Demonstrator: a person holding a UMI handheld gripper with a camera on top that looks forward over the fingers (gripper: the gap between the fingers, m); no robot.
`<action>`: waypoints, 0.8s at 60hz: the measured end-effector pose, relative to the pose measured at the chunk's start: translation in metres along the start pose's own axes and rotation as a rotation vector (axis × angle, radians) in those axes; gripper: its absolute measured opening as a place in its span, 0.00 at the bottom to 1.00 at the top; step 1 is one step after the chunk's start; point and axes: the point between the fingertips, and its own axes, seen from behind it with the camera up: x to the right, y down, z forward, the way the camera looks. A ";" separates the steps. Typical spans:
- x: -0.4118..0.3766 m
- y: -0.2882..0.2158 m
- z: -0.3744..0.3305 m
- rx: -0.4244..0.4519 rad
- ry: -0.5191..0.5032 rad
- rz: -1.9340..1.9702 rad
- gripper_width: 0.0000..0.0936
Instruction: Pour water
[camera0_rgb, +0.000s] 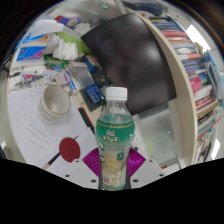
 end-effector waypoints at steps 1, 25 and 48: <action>-0.001 -0.003 0.002 -0.007 0.001 -0.041 0.33; -0.028 -0.032 0.040 -0.073 0.011 -0.764 0.33; -0.018 -0.042 0.034 -0.082 0.026 -0.775 0.33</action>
